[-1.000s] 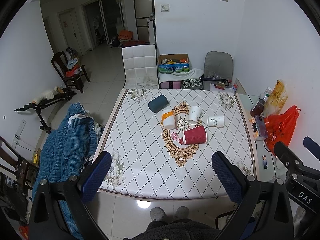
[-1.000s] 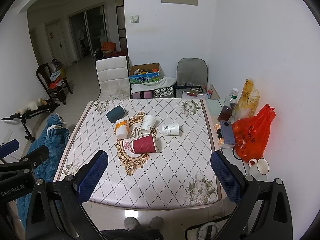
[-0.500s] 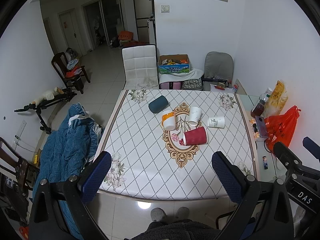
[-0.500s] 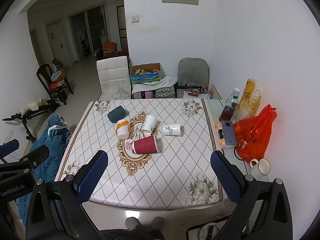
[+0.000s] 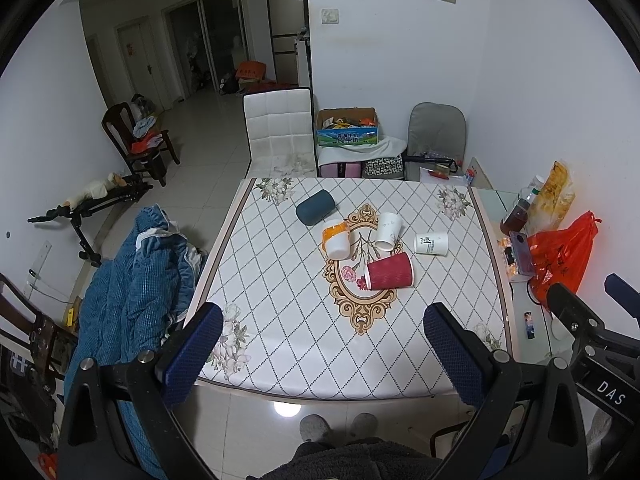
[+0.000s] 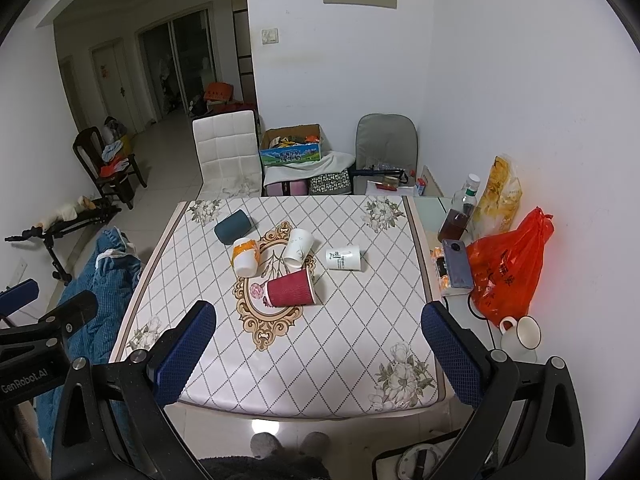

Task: Flip cup upside down

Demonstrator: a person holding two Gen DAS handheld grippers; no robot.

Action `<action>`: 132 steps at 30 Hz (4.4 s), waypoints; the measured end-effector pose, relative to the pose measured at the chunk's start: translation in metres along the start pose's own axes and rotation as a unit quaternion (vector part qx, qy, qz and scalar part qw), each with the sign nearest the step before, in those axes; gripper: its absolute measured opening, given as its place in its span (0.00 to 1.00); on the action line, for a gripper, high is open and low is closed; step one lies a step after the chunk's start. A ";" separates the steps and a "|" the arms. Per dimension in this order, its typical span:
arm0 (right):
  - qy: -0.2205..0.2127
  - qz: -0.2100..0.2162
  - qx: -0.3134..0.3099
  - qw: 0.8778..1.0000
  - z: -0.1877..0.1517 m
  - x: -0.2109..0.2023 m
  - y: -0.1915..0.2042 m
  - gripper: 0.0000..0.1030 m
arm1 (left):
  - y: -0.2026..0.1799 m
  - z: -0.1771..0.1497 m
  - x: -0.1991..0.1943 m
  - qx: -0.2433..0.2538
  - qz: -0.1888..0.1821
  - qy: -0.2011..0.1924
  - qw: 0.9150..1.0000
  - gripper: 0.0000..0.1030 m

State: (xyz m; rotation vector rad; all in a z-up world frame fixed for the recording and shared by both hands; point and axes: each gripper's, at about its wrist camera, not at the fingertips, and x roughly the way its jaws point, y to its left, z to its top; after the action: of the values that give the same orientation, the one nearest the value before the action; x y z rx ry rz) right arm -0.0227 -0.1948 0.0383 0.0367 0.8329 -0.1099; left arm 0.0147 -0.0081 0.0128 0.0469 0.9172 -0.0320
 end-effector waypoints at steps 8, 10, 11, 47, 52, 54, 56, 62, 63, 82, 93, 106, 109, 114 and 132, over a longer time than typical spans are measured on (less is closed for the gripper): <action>-0.001 -0.001 0.000 1.000 0.001 0.000 0.001 1.00 | 0.001 -0.001 0.000 0.000 -0.001 0.000 1.000 1.00; -0.001 -0.001 0.000 1.000 0.002 0.000 0.000 1.00 | 0.001 -0.001 0.000 0.000 0.000 -0.001 1.000 1.00; -0.001 -0.001 0.000 1.000 0.002 0.000 0.000 1.00 | 0.000 0.001 0.000 0.000 0.000 -0.001 1.000 1.00; 0.122 0.019 0.006 0.992 -0.035 0.113 -0.040 1.00 | -0.025 -0.032 0.093 -0.018 0.043 0.090 0.995 1.00; 0.165 0.012 0.002 0.986 -0.057 0.163 -0.054 1.00 | -0.038 -0.034 0.131 -0.012 0.047 0.119 0.992 1.00; 0.180 0.014 0.005 0.983 -0.065 0.180 -0.059 1.00 | -0.042 -0.033 0.145 -0.007 0.050 0.129 0.990 1.00; 0.197 0.014 0.007 0.980 -0.073 0.197 -0.063 1.00 | -0.046 -0.029 0.158 -0.001 0.048 0.139 0.989 1.00; 0.237 0.004 0.019 0.971 -0.092 0.249 -0.073 1.00 | -0.060 -0.006 0.210 0.025 0.050 0.165 0.985 1.00; 0.240 0.004 0.020 0.971 -0.094 0.256 -0.073 1.00 | -0.062 -0.002 0.218 0.029 0.047 0.169 0.984 1.00; 0.359 -0.044 0.087 0.928 -0.089 0.438 -0.072 1.00 | -0.114 0.117 0.450 0.130 0.012 0.270 0.954 1.00; 0.404 -0.061 0.138 0.902 -0.091 0.503 -0.084 1.00 | -0.155 0.122 0.553 0.161 -0.035 0.347 0.923 0.88; 0.414 -0.070 0.151 0.895 -0.087 0.527 -0.084 1.00 | -0.187 0.113 0.594 0.205 -0.048 0.357 0.910 0.85; 0.414 -0.071 0.151 0.895 -0.086 0.530 -0.083 1.00 | -0.192 0.110 0.600 0.215 -0.047 0.360 0.907 0.76; 0.414 -0.072 0.154 0.894 -0.090 0.528 -0.087 1.00 | -0.198 0.106 0.611 0.224 -0.045 0.362 0.904 0.61; 0.421 -0.078 0.183 0.885 -0.105 0.523 -0.128 1.00 | -0.190 0.096 0.596 0.214 -0.055 0.328 0.918 0.57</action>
State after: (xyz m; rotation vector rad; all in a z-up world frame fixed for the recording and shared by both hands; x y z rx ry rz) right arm 0.2354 -0.3574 -0.4180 0.3974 1.6801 -0.4232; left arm 0.4441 -0.2078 -0.4077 0.4365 1.5723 -0.3391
